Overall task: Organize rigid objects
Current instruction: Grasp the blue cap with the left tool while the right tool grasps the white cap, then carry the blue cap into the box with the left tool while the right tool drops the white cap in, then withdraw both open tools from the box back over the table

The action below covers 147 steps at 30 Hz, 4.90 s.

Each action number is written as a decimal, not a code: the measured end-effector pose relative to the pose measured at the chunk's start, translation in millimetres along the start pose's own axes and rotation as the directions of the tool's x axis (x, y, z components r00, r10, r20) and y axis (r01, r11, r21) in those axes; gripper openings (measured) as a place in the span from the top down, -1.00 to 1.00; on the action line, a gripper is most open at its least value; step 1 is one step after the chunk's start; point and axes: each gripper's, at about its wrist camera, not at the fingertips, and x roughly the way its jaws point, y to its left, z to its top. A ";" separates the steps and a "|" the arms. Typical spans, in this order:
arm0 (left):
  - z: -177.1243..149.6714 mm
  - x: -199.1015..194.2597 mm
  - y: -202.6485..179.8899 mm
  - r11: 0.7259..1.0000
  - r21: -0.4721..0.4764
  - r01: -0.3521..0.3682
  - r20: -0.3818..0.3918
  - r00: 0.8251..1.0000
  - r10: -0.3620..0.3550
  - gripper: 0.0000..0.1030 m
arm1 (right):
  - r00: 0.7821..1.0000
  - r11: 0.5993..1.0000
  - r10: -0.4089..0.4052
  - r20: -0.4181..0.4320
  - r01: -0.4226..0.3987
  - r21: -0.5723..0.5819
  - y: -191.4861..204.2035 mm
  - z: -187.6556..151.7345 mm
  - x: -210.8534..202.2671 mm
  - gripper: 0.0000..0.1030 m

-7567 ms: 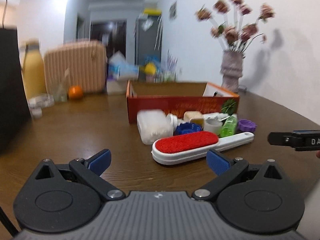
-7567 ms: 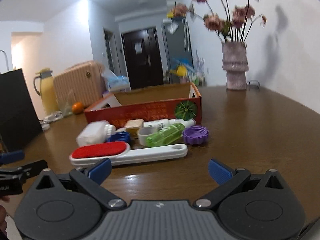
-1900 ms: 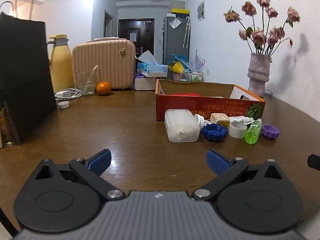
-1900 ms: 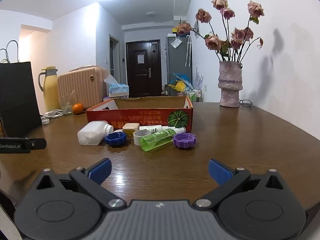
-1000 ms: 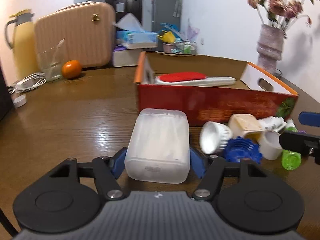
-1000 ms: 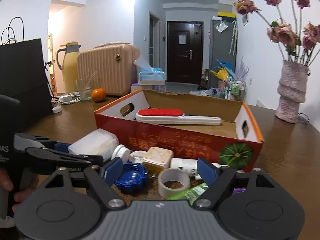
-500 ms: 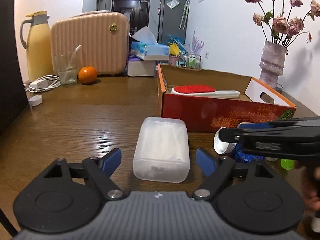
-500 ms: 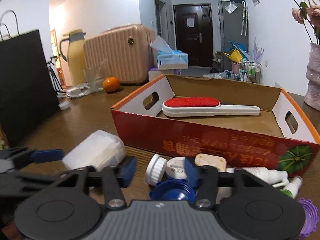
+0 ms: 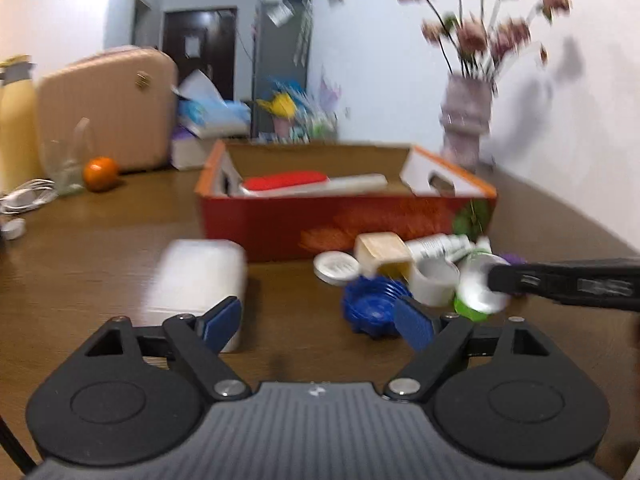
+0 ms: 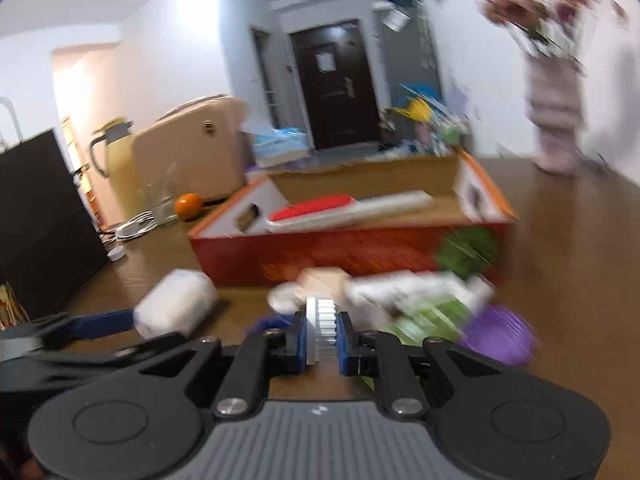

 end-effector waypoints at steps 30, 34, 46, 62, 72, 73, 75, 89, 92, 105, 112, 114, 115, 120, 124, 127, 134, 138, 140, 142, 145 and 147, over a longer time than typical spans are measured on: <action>-6.8 -27.7 -30.7 0.996 0.077 -0.050 0.029 0.998 0.048 -0.08 | 0.988 0.985 -0.148 -0.052 0.143 -0.097 -14.2 -55.0 -21.4 0.24; -14.7 -71.2 -23.6 0.997 0.049 -0.057 0.074 0.996 0.054 -0.08 | 0.989 0.983 -0.148 -0.021 0.145 -0.110 -0.4 -59.7 -46.9 0.24; -39.7 -166.3 -19.4 0.998 0.009 -0.060 0.195 0.979 0.057 -0.08 | 0.983 0.978 -0.135 0.123 0.152 -0.144 46.9 -78.4 -137.9 0.24; 14.7 -129.2 -1.2 1.000 -0.019 -0.020 0.243 0.970 0.024 -0.08 | 0.974 0.967 -0.143 0.178 0.176 -0.184 36.2 -41.0 -127.5 0.24; 165.6 68.1 56.5 0.998 -0.033 -0.047 0.070 0.996 0.049 -0.08 | 0.987 0.965 -0.116 0.109 0.138 -0.224 -19.7 119.4 16.8 0.23; 178.2 96.6 61.4 0.998 -0.012 -0.057 0.033 0.998 0.057 -0.08 | 0.987 0.962 -0.134 0.090 0.152 -0.227 -26.9 135.0 41.2 0.23; 194.9 148.6 70.5 0.997 0.013 -0.076 -0.047 0.996 0.076 -0.08 | 0.977 0.944 -0.206 0.052 0.213 -0.253 -37.2 158.2 92.5 0.24; 192.0 255.7 77.9 0.990 0.056 -0.126 -0.242 0.961 0.136 -0.16 | 0.896 0.874 -0.409 -0.173 0.330 -0.355 -68.6 193.7 267.2 -0.12; 196.6 242.6 74.6 0.991 0.059 -0.117 -0.238 0.963 0.128 -0.20 | 0.899 0.875 -0.408 -0.162 0.333 -0.352 -68.7 196.2 259.7 -0.12; 254.7 103.3 64.9 0.993 0.017 -0.117 -0.080 0.990 0.118 -0.73 | 0.928 0.890 -0.355 -0.113 0.299 -0.345 -37.8 237.9 141.3 -0.38; 213.6 48.0 52.4 0.992 -0.032 -0.121 -0.034 0.992 0.120 -0.80 | 0.965 0.939 -0.258 -0.051 0.238 -0.247 -25.9 219.7 67.9 -0.53; 194.7 30.5 46.7 0.993 -0.023 -0.118 0.008 0.993 0.118 -0.84 | 0.971 0.942 -0.237 -0.020 0.225 -0.248 -21.9 205.1 51.1 -0.53; 184.2 19.2 43.6 0.993 -0.017 -0.113 0.039 0.993 0.113 -0.95 | 0.972 0.941 -0.233 0.001 0.226 -0.254 -18.7 196.2 41.7 -0.53; 120.6 -52.5 33.5 0.998 -0.010 -0.054 0.249 0.967 0.055 -1.00 | 0.968 0.937 -0.213 0.134 0.241 -0.254 -6.0 151.9 -10.0 -0.68; 70.2 -106.4 19.7 0.995 0.034 -0.092 0.369 0.927 0.073 -1.00 | 0.959 0.943 -0.181 0.219 0.233 -0.239 1.1 108.2 -52.4 -0.71; 36.0 -134.5 14.0 0.992 0.017 -0.122 0.411 0.906 0.104 -1.00 | 0.954 0.944 -0.166 0.248 0.227 -0.240 10.7 74.7 -78.0 -0.73; -30.5 -174.2 6.2 0.978 -0.017 -0.209 0.410 0.890 0.198 -1.00 | 0.947 0.938 -0.161 0.279 0.235 -0.257 37.4 -8.7 -125.2 -0.83; -52.9 -191.7 2.5 0.985 -0.005 -0.174 0.399 0.903 0.161 -1.00 | 0.941 0.952 -0.171 0.293 0.235 -0.199 38.5 -56.8 -153.2 -0.88; -55.7 -192.9 -3.1 0.985 0.019 -0.171 0.396 0.906 0.149 -1.00 | 0.953 0.958 -0.158 0.257 0.211 -0.193 34.2 -69.7 -160.0 -0.89; -57.7 -193.3 -6.8 0.985 0.015 -0.174 0.400 0.904 0.154 -1.00 | 0.946 0.949 -0.191 0.261 0.245 -0.196 33.5 -79.8 -166.9 -0.89; -59.9 -190.5 -11.3 0.990 -0.006 -0.140 0.377 0.917 0.132 -1.00 | 0.942 0.941 -0.202 0.269 0.263 -0.214 34.6 -90.1 -175.3 -0.89; -62.9 -186.1 -15.1 0.992 0.007 -0.125 0.360 0.926 0.114 -1.00 | 0.941 0.940 -0.204 0.272 0.266 -0.215 33.5 -95.1 -178.0 -0.89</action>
